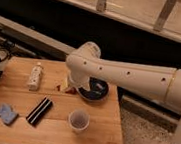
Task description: Place the pepper in the ceramic bowl
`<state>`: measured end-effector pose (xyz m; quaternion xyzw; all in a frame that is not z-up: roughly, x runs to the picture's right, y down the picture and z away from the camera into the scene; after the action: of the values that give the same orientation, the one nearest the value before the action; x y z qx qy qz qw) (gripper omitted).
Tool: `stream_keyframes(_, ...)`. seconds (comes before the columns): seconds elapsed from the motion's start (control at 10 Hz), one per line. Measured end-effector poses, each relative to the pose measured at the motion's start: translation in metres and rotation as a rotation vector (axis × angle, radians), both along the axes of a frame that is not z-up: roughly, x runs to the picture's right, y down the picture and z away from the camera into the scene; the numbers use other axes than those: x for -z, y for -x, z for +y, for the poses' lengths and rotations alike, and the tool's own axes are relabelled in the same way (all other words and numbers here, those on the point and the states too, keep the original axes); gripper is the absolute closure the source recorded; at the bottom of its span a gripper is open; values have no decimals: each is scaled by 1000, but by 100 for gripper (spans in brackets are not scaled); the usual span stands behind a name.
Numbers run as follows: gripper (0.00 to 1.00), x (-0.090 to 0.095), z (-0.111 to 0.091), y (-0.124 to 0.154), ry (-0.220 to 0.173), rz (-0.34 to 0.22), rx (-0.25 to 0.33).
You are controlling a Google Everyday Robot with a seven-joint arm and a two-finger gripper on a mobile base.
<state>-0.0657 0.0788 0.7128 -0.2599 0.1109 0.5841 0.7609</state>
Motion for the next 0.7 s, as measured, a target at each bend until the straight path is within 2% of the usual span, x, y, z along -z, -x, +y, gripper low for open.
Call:
stream_keyframes(0.1, 20, -3, -2, 7, -4, -7, 13)
stream_keyframes(0.3, 20, -3, -1, 4, -6, -9, 31)
stream_keyframes(0.6, 20, -13, -11, 20, -35, -113, 182)
stream_keyframes(0.7, 20, -23, -19, 35, -50, -166, 260)
